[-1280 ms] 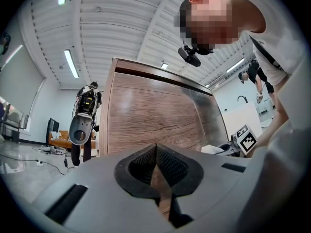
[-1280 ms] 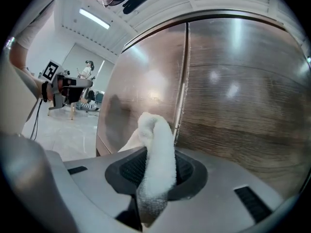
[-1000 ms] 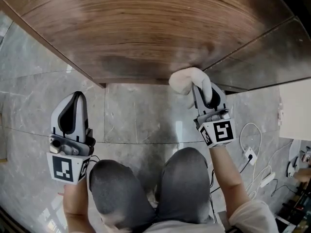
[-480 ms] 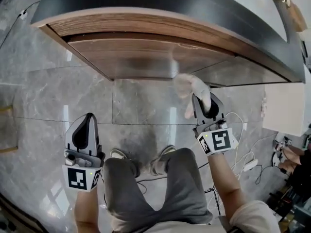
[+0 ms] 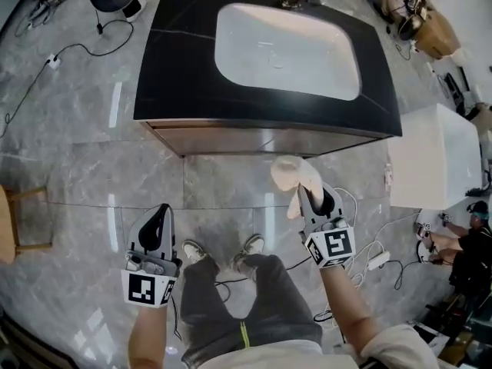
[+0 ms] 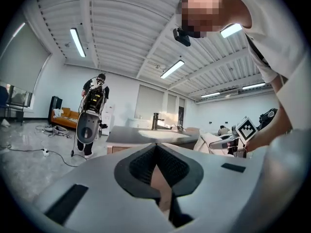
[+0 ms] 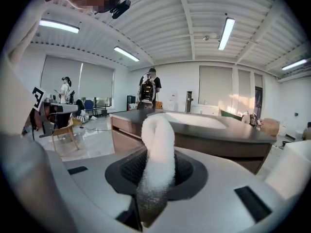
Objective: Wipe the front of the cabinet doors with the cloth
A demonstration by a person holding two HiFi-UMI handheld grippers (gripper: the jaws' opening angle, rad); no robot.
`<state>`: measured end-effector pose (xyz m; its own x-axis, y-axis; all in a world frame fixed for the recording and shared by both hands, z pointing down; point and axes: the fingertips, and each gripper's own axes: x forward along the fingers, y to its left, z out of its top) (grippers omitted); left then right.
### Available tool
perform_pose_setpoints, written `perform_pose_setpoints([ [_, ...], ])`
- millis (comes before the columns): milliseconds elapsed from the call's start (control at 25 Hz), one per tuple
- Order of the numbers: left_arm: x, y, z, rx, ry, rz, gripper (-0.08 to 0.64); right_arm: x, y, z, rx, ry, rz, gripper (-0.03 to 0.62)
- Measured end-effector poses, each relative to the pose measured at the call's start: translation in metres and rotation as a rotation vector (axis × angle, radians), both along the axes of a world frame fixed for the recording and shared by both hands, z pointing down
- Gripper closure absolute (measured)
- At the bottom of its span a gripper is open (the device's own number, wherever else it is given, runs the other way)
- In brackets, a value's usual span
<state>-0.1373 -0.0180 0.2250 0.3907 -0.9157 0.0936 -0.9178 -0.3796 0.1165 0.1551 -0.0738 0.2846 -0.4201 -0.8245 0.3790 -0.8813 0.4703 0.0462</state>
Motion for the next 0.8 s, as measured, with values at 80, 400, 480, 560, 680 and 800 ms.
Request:
perform_pose_setpoints([
  [80,0.005,0.002,-0.048,0.017,-0.001,-0.001,0.543,0.005,0.003,-0.047,0.014,-0.016,0.020,0.486],
  [400,0.033,0.019,-0.198,0.087,-0.019,0.012,0.543,0.036,0.023,-0.198,0.079,-0.064,0.073,0.486],
  [480,0.037,0.021,-0.225,0.110,-0.033,0.007,0.543,0.045,0.024,-0.225,0.103,-0.083,0.090,0.486],
  [560,0.040,0.023,-0.248,0.133,-0.052,-0.005,0.543,0.059,0.026,-0.248,0.129,-0.097,0.111,0.486],
  [680,0.045,0.029,-0.276,0.159,-0.065,-0.024,0.543,0.087,0.034,-0.278,0.163,-0.118,0.156,0.486],
  [800,0.056,0.035,-0.302,0.190,-0.084,-0.025,0.543,0.117,0.044,-0.297,0.186,-0.138,0.198,0.486],
])
